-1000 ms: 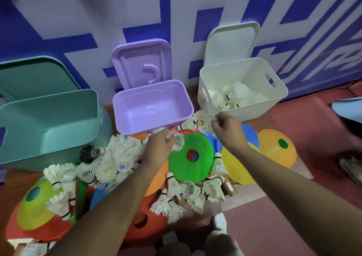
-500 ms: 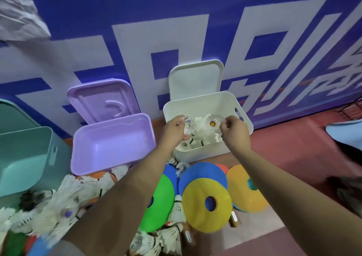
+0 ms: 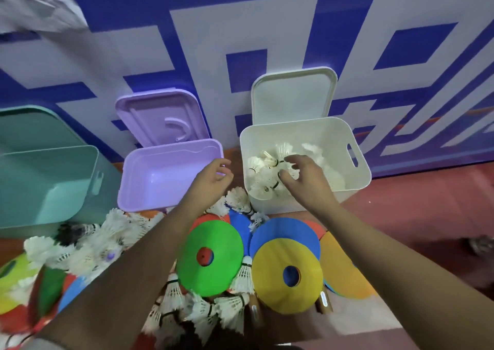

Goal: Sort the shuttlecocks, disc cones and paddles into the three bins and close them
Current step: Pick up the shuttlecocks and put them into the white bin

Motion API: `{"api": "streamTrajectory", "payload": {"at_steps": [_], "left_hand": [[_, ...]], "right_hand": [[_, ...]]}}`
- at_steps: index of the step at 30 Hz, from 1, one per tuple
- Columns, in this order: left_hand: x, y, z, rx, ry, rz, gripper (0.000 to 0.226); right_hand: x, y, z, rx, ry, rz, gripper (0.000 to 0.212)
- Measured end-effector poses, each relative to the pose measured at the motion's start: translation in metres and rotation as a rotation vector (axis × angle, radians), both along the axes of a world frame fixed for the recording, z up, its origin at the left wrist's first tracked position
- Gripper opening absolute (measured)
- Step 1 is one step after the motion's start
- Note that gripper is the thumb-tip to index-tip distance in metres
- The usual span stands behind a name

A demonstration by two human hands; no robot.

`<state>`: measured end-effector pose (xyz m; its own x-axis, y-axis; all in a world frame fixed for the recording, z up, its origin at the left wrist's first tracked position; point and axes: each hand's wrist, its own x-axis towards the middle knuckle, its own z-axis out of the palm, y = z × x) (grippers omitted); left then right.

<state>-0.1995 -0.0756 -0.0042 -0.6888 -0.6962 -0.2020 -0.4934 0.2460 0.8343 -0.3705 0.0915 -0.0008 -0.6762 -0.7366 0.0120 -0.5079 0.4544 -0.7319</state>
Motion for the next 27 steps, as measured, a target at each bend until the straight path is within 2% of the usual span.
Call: {"api": "streamTrajectory", "payload": {"at_steps": [4, 15, 18, 24, 27], "left_hand": [[0.067, -0.026, 0.008, -0.147, -0.031, 0.043, 0.024], [0.265, -0.085, 0.017, -0.308, -0.286, 0.276, 0.009], [0.302, -0.093, 0.005, -0.28, -0.393, 0.289, 0.02], [0.33, -0.085, -0.021, -0.213, -0.449, 0.177, 0.052], [0.324, -0.087, -0.034, -0.146, -0.465, 0.138, 0.043]], "right_hand": [[0.045, -0.032, 0.001, -0.03, -0.001, 0.135, 0.038], [0.2, -0.12, -0.01, 0.063, -0.114, 0.529, 0.048], [0.236, -0.138, -0.019, 0.126, -0.107, 0.591, 0.05], [0.288, -0.166, -0.047, 0.278, -0.073, 0.653, 0.067], [0.301, -0.176, -0.061, 0.318, -0.028, 0.646, 0.076]]}}
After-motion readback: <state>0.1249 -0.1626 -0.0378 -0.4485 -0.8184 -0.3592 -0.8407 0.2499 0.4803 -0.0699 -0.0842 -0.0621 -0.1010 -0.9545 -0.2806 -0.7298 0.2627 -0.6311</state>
